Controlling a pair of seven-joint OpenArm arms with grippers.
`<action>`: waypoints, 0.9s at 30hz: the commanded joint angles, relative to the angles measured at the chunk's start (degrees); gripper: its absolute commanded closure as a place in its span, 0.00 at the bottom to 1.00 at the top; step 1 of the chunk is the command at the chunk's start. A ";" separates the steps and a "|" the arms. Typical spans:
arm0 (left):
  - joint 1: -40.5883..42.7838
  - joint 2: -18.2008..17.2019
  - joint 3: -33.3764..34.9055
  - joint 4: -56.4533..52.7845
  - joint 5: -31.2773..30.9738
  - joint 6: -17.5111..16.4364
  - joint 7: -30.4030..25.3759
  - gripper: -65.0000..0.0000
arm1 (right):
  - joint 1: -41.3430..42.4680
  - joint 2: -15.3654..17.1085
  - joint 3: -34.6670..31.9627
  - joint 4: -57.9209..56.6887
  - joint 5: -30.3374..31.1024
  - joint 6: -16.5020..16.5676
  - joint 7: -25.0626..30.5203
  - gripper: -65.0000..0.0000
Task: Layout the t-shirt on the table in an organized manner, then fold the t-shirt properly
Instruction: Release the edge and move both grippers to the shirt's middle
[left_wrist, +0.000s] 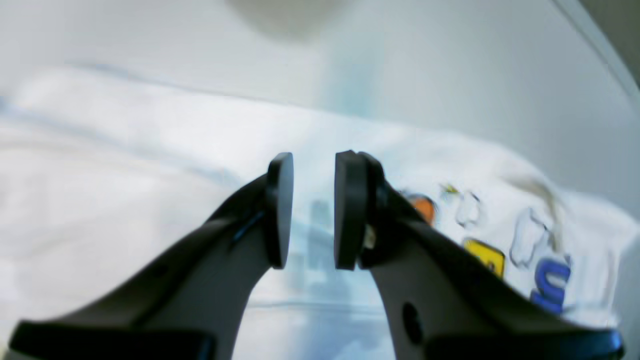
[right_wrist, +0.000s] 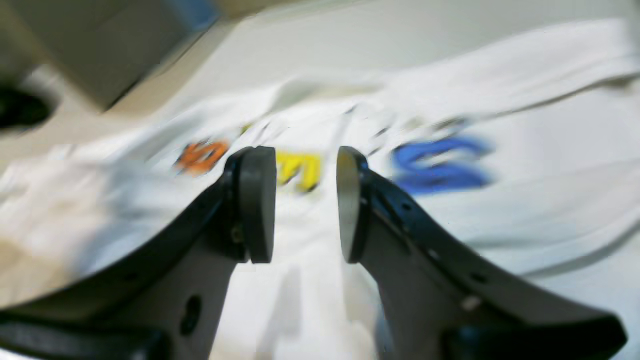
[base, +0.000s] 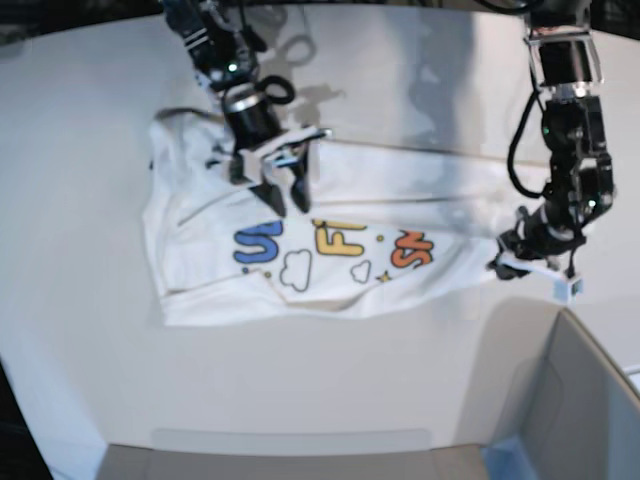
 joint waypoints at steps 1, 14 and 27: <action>-0.89 -2.13 2.65 1.22 0.25 0.35 -0.63 0.76 | 1.11 0.03 -1.76 0.24 -0.27 -0.03 -0.12 0.68; -3.27 -4.16 19.79 0.70 12.99 2.20 -0.19 0.75 | 3.05 -2.70 -7.03 -3.36 -0.01 -0.03 -6.01 0.68; -4.67 1.91 21.38 -1.41 31.72 -4.04 0.51 0.75 | 4.63 -4.28 -8.26 -3.71 -0.01 -0.03 -6.01 0.68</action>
